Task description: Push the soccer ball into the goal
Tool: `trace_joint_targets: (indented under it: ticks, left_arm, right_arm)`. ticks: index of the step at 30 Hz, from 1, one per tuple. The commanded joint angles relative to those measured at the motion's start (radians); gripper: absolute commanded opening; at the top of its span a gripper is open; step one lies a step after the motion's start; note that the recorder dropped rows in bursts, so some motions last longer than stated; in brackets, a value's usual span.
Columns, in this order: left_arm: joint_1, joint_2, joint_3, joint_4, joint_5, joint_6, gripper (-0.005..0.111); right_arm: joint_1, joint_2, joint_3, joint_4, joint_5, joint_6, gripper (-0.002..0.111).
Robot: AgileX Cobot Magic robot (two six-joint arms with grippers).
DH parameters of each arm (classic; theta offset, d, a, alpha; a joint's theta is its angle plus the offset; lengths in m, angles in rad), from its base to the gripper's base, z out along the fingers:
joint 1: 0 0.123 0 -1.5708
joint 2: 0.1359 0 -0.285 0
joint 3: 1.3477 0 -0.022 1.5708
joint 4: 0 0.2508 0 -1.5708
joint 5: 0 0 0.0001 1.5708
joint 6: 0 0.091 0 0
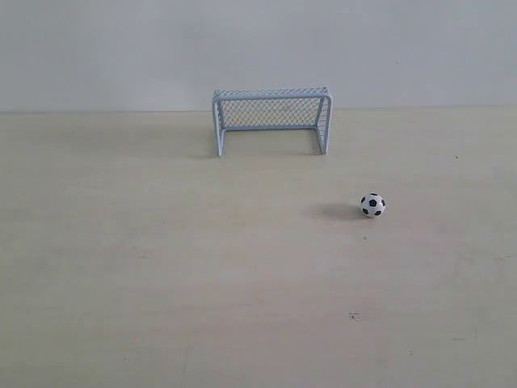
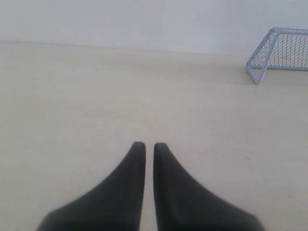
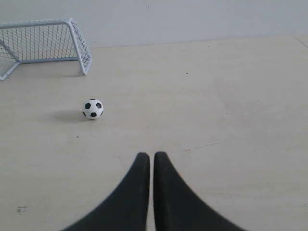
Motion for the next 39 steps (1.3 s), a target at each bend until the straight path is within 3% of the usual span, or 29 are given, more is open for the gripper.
trace_joint_targets:
  ticks: [1, 33, 39]
  left_arm:
    - [0.002, -0.002, -0.004, 0.001, -0.011, -0.005, 0.006]
    - [0.002, -0.002, -0.004, 0.001, -0.011, -0.005, 0.006]
    - [0.002, -0.002, -0.004, 0.001, -0.011, -0.005, 0.006]
  right_arm:
    - [-0.003, -0.005, 0.0, -0.007, -0.005, -0.002, 0.0]
    - [-0.003, -0.005, 0.0, -0.001, -0.013, -0.002, 0.0]
    - [-0.003, -0.005, -0.159, 0.046, -0.013, -0.002, 0.0]
